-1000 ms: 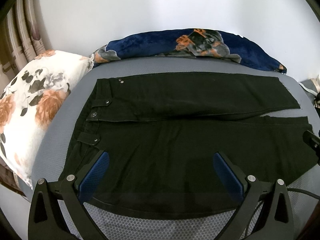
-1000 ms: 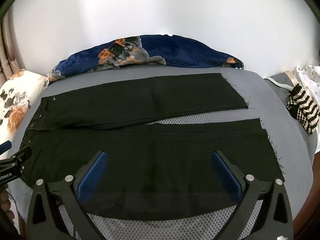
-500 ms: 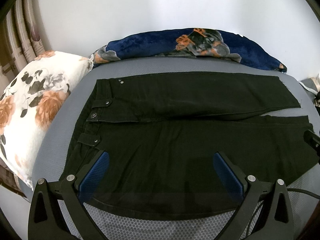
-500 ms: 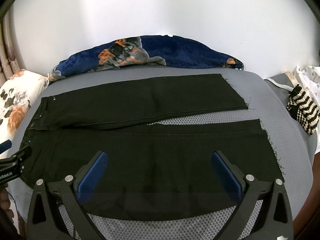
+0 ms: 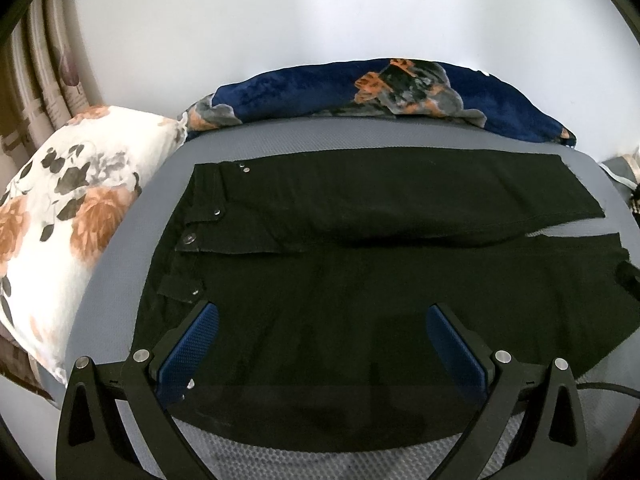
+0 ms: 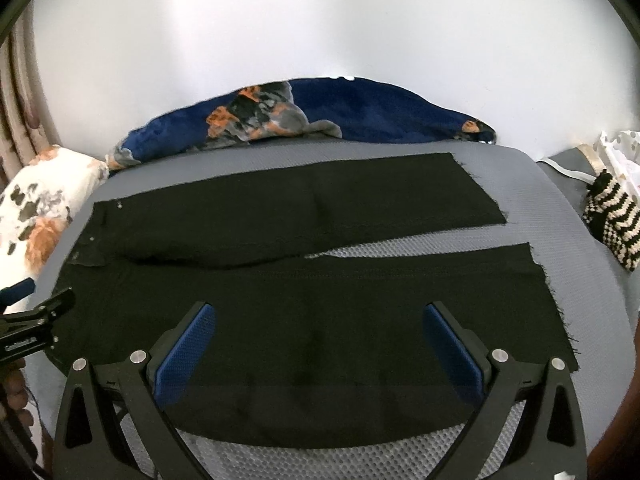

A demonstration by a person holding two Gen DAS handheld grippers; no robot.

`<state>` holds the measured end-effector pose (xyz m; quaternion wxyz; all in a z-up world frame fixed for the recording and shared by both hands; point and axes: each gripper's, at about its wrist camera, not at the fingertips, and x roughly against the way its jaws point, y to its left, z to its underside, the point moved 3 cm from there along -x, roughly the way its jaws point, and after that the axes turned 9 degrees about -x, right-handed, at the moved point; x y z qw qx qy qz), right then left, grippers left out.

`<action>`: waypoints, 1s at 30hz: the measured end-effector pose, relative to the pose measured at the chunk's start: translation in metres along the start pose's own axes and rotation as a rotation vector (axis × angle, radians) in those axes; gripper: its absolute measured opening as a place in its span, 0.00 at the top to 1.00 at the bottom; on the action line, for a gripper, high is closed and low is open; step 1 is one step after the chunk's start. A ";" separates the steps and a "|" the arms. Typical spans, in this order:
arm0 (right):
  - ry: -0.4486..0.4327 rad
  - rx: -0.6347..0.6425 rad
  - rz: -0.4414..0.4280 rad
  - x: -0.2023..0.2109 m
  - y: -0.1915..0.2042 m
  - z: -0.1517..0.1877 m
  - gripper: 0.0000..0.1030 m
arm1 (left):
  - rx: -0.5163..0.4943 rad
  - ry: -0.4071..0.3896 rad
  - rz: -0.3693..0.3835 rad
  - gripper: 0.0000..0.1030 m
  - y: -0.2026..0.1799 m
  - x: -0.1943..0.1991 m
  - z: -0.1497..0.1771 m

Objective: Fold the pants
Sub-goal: 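Lower the left tool onto the pants waistband and close it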

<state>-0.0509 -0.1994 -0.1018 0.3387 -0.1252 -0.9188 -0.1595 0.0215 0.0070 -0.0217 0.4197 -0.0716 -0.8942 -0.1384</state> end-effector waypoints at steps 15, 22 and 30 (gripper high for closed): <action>0.071 -0.031 -0.133 -0.038 0.007 -0.022 0.00 | 0.086 -0.055 0.102 0.02 0.119 -0.052 -0.041; 0.125 -0.074 -0.183 -0.071 0.034 -0.052 0.00 | 0.234 0.000 0.221 0.21 0.196 -0.121 -0.062; 0.172 -0.018 -0.215 -0.114 0.081 -0.081 0.00 | 0.356 0.046 0.383 0.39 0.251 -0.198 -0.074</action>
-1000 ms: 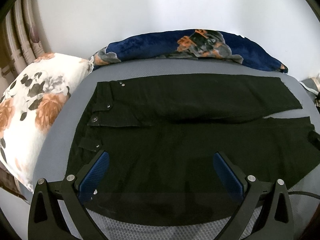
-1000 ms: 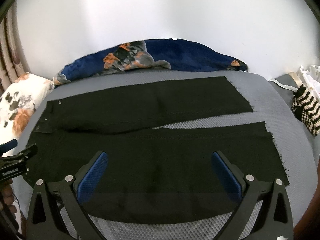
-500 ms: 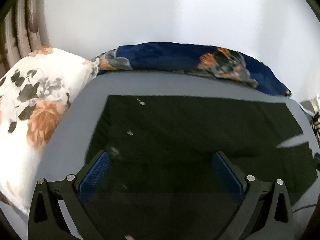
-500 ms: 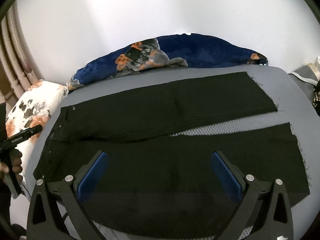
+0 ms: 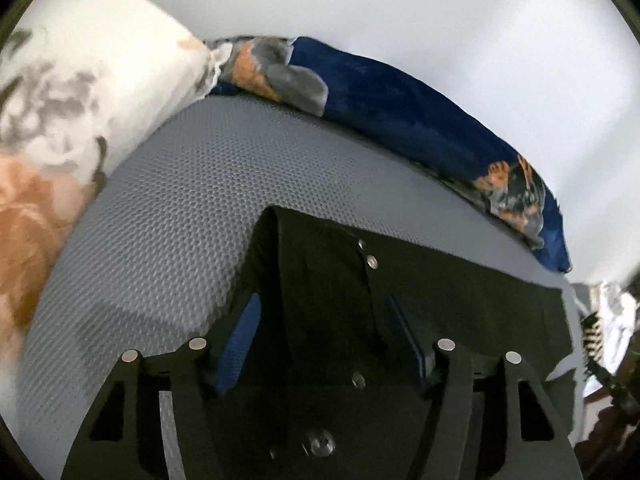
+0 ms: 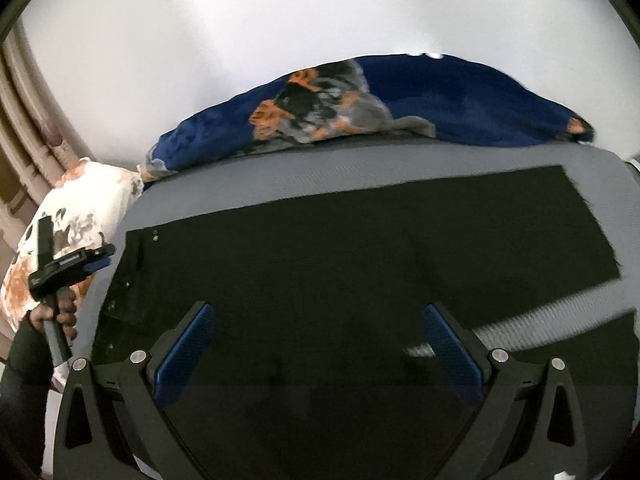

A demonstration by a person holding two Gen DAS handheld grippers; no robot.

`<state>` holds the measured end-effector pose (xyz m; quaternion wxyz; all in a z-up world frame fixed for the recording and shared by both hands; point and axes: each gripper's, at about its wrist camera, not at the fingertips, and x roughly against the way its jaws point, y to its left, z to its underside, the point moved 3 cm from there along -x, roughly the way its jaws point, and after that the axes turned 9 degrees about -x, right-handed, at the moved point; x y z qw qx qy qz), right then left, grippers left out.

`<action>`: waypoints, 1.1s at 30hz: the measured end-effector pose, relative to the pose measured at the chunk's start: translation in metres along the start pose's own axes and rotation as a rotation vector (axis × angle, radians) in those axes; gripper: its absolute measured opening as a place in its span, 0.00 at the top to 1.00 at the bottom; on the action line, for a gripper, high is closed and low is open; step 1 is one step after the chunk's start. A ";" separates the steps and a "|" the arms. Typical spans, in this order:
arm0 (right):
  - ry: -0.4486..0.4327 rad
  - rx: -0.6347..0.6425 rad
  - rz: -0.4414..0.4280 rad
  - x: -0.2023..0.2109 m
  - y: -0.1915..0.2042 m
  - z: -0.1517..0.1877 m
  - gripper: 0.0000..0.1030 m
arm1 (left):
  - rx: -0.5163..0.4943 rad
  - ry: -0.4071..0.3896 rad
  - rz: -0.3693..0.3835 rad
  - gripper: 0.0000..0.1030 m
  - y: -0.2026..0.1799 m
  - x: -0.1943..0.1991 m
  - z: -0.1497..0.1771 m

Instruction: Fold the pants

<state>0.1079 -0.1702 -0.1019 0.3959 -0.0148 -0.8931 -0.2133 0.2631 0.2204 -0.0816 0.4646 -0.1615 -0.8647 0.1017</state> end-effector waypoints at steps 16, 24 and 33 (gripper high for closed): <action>0.099 0.076 -0.129 -0.087 0.059 -0.038 0.00 | 0.054 0.084 0.301 0.65 0.029 -0.058 -0.029; 0.213 0.197 -0.246 -0.136 0.080 -0.066 0.00 | 0.087 0.085 0.391 0.65 0.027 -0.080 -0.045; 0.299 0.460 -0.244 -0.182 0.102 -0.094 0.00 | 0.063 -0.013 0.330 0.90 0.023 -0.070 -0.039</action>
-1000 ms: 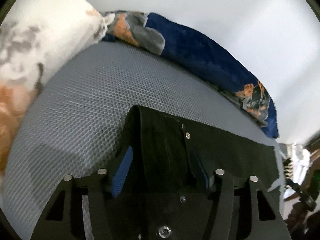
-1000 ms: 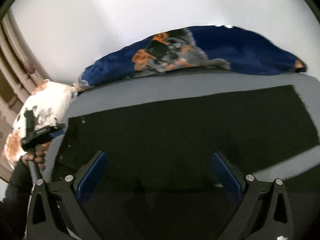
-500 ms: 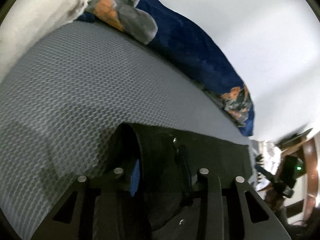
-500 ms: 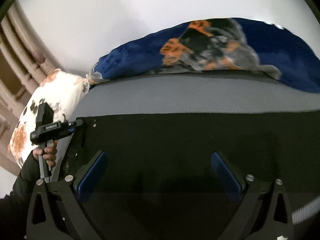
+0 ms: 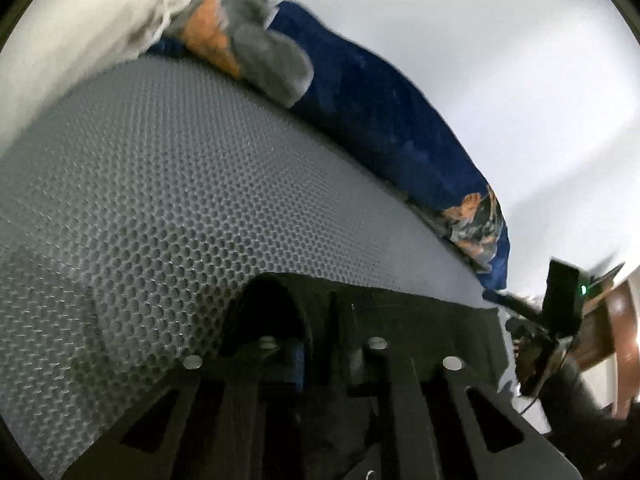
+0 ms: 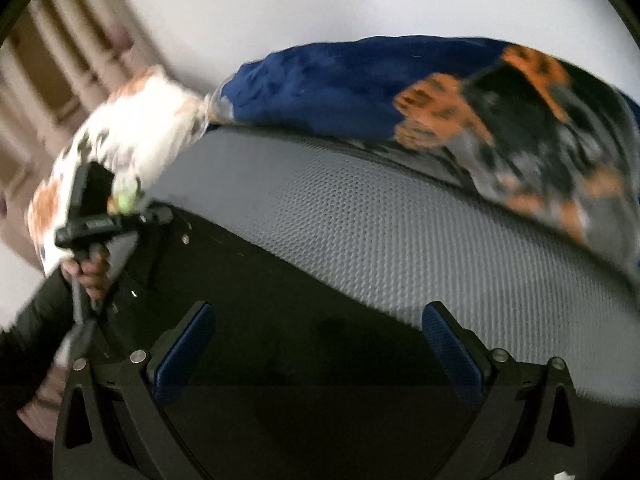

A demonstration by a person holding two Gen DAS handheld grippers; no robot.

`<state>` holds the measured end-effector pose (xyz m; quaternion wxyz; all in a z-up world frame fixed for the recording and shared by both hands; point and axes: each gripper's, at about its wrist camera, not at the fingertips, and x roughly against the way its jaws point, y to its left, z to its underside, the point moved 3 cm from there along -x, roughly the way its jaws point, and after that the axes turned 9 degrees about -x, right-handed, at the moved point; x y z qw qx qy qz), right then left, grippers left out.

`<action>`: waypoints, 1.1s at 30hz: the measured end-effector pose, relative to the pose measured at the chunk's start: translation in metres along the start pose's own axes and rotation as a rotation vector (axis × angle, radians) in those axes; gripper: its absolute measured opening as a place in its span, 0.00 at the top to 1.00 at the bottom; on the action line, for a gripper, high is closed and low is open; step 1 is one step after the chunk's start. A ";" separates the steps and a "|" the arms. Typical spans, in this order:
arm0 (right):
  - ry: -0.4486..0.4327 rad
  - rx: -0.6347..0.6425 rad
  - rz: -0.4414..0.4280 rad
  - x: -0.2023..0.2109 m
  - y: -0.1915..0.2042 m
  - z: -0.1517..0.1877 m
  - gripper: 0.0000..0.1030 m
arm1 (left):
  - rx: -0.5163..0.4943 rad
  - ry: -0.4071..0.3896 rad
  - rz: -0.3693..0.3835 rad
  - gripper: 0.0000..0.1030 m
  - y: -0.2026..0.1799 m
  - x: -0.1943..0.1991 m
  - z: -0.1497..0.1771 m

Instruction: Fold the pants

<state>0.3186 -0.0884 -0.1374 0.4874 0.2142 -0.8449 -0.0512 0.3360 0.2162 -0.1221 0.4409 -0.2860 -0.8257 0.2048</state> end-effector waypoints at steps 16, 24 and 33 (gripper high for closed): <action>0.398 0.325 -0.219 -0.043 -0.002 -0.013 0.34 | -0.236 -0.167 0.101 0.93 -0.085 0.102 0.006; 0.446 0.312 -0.079 -0.031 -0.049 0.007 0.55 | -0.208 -0.156 0.057 0.93 -0.082 0.094 0.004; 0.320 0.300 0.038 -0.013 -0.063 0.023 0.86 | -0.196 -0.114 0.015 0.93 -0.069 0.077 -0.001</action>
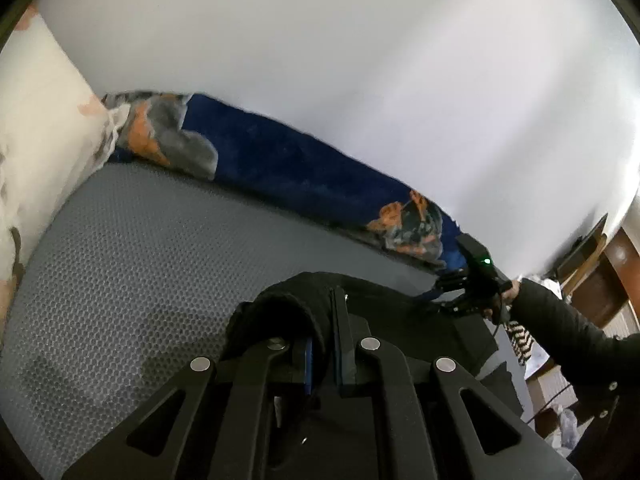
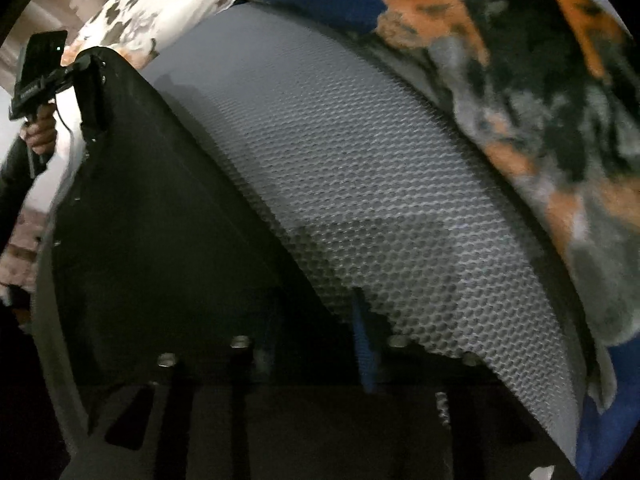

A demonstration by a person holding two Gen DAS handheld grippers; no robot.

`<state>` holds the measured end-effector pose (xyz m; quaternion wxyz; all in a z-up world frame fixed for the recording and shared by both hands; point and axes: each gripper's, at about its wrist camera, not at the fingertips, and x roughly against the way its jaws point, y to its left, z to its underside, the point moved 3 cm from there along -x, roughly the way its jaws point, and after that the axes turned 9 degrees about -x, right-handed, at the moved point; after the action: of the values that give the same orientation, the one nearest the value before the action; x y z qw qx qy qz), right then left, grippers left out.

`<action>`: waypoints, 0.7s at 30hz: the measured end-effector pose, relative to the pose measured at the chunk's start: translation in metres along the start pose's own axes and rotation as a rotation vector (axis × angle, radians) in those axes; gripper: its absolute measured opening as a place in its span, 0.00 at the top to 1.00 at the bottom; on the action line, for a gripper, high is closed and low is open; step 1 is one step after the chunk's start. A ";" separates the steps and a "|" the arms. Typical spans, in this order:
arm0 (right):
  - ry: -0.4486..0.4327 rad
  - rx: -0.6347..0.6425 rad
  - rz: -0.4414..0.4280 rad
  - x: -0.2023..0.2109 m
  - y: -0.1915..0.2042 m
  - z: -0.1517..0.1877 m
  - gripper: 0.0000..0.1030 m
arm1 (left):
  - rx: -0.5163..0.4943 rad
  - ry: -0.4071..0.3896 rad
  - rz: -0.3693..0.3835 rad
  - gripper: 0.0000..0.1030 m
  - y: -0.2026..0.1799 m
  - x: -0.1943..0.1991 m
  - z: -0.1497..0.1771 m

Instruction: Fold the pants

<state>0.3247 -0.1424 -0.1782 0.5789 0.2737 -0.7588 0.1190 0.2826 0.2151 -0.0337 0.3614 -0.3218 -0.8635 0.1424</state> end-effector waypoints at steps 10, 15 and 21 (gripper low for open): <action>-0.265 -0.020 0.305 0.069 0.070 0.047 0.92 | -0.055 0.031 -0.047 0.93 -0.011 0.008 0.000; -0.353 -0.044 0.345 0.114 0.104 0.089 0.94 | -0.105 0.014 -0.025 0.93 -0.034 0.040 0.011; -0.375 -0.084 0.293 0.131 0.155 0.151 0.94 | -0.146 0.022 0.007 0.93 -0.063 0.087 0.051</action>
<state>0.0929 -0.1262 -0.0791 0.4153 0.1537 -0.8890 0.1168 0.1715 0.2245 0.0076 0.3457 -0.3519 -0.8665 0.0767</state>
